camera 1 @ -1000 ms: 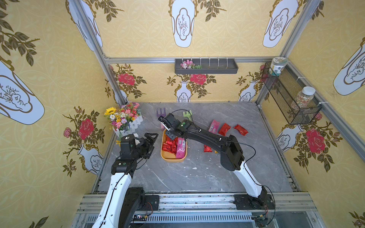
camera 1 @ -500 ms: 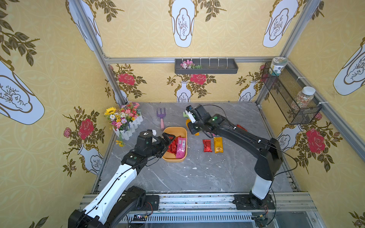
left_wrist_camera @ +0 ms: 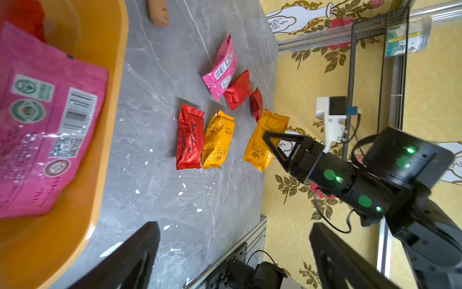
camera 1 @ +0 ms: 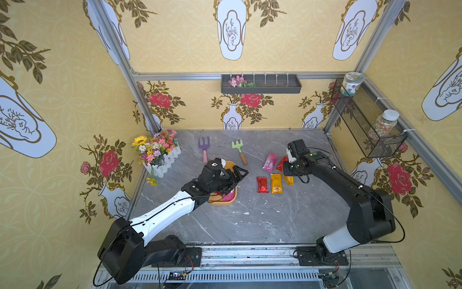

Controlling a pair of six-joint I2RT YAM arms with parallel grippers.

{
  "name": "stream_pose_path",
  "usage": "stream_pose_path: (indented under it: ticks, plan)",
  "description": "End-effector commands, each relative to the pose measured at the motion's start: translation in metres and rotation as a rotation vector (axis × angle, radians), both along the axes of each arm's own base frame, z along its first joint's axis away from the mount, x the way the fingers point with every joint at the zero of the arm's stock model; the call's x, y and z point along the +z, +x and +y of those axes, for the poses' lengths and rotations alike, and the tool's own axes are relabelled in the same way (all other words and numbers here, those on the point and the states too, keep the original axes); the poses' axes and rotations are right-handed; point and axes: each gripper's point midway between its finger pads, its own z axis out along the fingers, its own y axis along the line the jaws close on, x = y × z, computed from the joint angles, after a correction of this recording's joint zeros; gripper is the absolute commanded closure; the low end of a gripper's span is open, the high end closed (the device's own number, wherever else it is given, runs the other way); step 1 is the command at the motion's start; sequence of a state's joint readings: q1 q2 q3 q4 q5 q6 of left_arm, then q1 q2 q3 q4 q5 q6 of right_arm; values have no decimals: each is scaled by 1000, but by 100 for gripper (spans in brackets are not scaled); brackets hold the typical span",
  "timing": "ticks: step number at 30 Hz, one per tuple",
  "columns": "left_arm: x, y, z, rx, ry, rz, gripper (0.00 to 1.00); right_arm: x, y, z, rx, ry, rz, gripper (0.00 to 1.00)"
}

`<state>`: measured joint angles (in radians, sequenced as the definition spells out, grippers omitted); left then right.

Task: Take the tea bags out of the storage box
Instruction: Place the tea bag at the center of the board.

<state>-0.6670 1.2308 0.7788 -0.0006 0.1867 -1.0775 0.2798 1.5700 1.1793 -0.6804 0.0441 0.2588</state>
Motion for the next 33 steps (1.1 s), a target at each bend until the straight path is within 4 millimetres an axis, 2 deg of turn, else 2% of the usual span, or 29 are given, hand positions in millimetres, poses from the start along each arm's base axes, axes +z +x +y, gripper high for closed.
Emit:
stream_pose_path:
  ticks: [1, 3, 12, 16, 18, 21, 25, 28, 31, 33]
  plan:
    - [11, 1, -5, -18, -31, -41, 1, -20, 1, -15, -60, -56, 54, 61]
    - [12, -1, -1, -15, -27, -49, 0, -33, 0, -17, -67, -52, 86, 61]
    - [6, -5, 3, -9, -19, -50, 0, -60, -7, -10, -71, 99, 178, 60]
    - [9, -4, 2, -12, -20, -56, 0, -66, -10, -22, -113, 141, 198, 52]
    - [11, -3, 3, -10, -12, -63, 0, -63, -10, -34, -153, 140, 187, 39]
    - [12, -1, 7, -3, 26, -73, 0, -54, -10, -50, -201, 105, 156, 28]
    - [11, 3, 17, 18, 125, -80, 0, -44, -11, -65, -244, 64, 120, 24]
    - [9, 4, 28, 37, 201, -90, 0, -35, -12, -68, -253, 59, 95, 24]
    - [2, 6, 44, 67, 320, -90, 0, -20, -11, -66, -245, 64, 54, 26]
    - [-9, 6, 58, 90, 413, -72, 0, 0, -10, -56, -212, 72, 4, 27]
